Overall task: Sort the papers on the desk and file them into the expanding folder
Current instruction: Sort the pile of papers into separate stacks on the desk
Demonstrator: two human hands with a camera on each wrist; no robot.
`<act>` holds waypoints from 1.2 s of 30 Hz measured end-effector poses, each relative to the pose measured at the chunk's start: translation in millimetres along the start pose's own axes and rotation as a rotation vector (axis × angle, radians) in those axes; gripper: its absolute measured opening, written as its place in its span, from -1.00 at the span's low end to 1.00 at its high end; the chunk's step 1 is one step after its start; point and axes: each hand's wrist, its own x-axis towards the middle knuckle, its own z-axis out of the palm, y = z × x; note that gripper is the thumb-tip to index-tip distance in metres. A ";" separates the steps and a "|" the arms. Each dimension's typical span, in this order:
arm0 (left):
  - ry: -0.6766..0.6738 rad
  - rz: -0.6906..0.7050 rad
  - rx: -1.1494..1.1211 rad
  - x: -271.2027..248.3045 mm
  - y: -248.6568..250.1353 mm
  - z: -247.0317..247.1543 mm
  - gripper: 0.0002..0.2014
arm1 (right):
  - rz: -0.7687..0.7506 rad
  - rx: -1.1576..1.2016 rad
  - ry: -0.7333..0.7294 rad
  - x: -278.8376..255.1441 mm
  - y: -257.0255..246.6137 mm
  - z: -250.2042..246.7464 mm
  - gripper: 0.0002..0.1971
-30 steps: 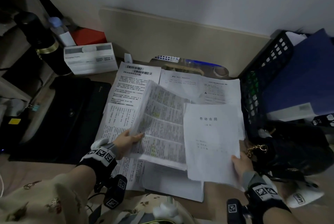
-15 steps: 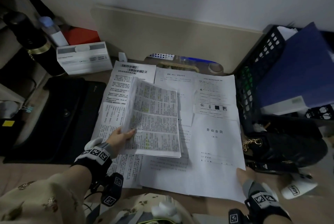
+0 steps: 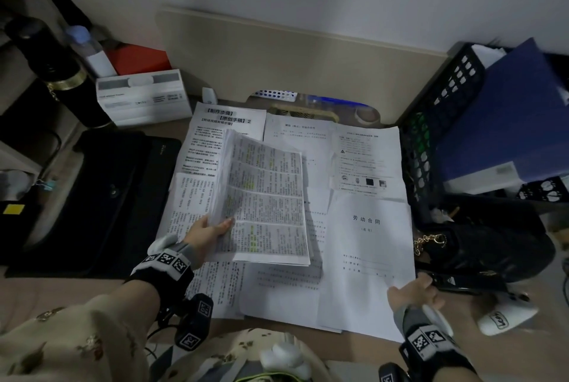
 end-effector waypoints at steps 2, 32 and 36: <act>0.008 -0.001 0.003 -0.4 0.2 -0.6 -0.73 | -0.055 -0.036 0.044 -4.5 -1.7 3.5 -0.31; -0.065 -0.025 -0.043 -12.6 6.8 -14.3 -0.81 | -0.499 -0.013 -0.047 -37.9 -47.6 20.7 -0.46; -0.096 -0.061 -0.015 -13.4 4.4 -16.9 -0.67 | -0.482 0.372 -0.415 -61.8 -90.7 28.7 -0.68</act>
